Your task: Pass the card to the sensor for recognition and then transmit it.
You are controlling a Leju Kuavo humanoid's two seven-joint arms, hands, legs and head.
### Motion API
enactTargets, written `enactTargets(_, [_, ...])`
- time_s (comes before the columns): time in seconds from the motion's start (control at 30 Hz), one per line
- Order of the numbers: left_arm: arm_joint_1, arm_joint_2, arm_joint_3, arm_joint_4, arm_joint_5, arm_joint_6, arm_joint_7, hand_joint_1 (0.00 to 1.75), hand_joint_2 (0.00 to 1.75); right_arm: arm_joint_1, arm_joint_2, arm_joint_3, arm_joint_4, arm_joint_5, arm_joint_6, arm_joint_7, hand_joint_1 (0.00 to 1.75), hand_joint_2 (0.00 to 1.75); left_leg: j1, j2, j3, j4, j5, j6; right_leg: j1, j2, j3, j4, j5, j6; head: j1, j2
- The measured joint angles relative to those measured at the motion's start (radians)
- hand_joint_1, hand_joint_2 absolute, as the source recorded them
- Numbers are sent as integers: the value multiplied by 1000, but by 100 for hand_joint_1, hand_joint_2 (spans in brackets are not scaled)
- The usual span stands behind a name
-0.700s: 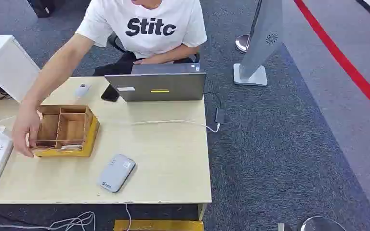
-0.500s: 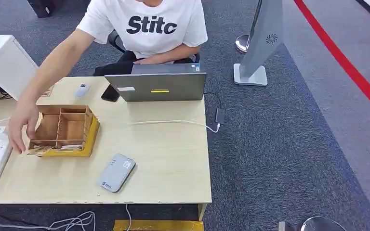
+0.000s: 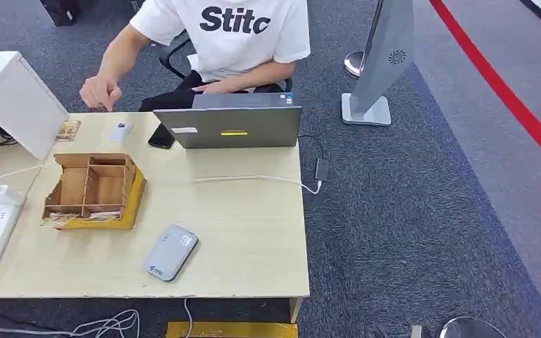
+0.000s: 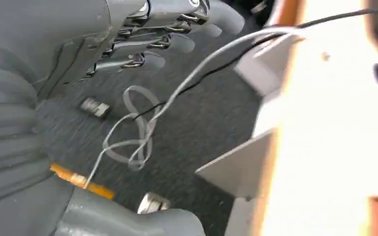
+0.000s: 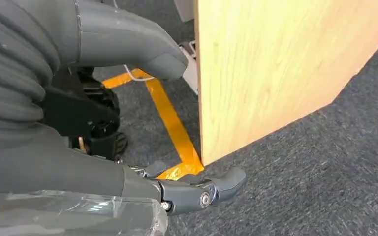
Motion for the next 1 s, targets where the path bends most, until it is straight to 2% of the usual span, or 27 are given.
enactTargets(0.17, [24,-5,-72,-90,-101,80,-13,0,175,-4,6,-15,2,-10,22,0,0,175,0,0,0,0,0,0,0,0,0,0,0,0,0,0])
enactTargets(0.3, [32,-5,-150,-156,-223,139,-10,0,175,-13,11,-25,3,-18,36,1,0,175,0,0,0,0,0,0,0,0,0,0,0,0,0,0])
enactTargets(0.43, [33,12,-214,-205,-338,186,19,0,175,-20,19,-32,5,-24,47,5,0,175,0,0,1,0,0,0,0,0,0,0,0,0,0,0])
enactTargets(0.63, [1,68,-302,-243,-514,233,98,0,175,-35,28,-41,9,-26,53,15,0,175,0,0,1,0,1,-1,0,0,0,0,0,0,0,0])
enactTargets(1.0, [-151,221,-449,-230,-813,284,264,0,175,-68,50,-41,13,-25,53,42,0,175,0,0,1,0,3,-2,0,0,0,1,2,-1,0,0])
